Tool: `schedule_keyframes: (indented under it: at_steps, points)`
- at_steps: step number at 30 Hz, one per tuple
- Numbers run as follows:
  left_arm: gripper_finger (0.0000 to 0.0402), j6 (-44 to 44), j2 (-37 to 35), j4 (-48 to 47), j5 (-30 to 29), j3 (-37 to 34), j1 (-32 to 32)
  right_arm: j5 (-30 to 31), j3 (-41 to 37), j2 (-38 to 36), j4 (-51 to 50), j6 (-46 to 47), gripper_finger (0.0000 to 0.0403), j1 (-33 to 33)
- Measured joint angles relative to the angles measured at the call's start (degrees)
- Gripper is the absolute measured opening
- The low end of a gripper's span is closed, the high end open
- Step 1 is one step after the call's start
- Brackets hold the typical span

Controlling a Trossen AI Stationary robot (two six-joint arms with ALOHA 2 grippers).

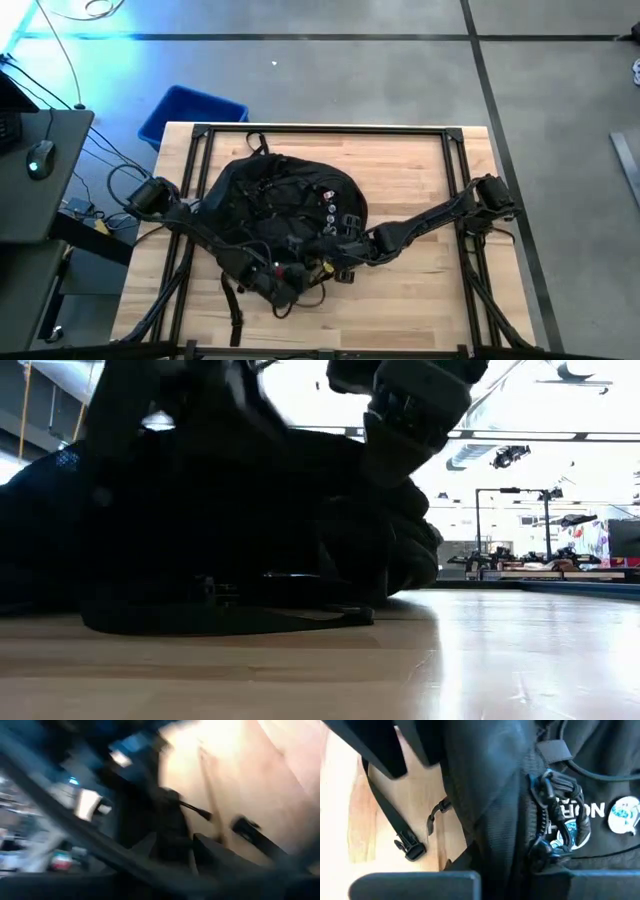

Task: Unpack backpack
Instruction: Open the black backpack

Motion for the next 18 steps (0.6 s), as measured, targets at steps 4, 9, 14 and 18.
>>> schedule_keyframes:
  at_steps: [4,9,14,18]
  points:
    - [0.0139,-2.9,-2.2,-7.2,-9.5,4.2,-2.4,2.1,0.0,0.0,3.3,-2.9,0.0045,1.3]
    - [0.0161,-8.2,-5.6,-10.6,2.4,4.6,-0.8,3.6,0.0,0.0,9.5,-6.8,0.0018,2.8]
    - [0.0173,-11.7,-4.0,-15.1,8.0,4.6,2.0,3.5,0.0,0.0,10.5,-7.2,0.0019,3.1]
    - [0.0171,-13.3,-1.5,-16.1,6.5,4.6,3.2,3.7,0.0,0.9,10.4,-7.3,0.0041,3.1]
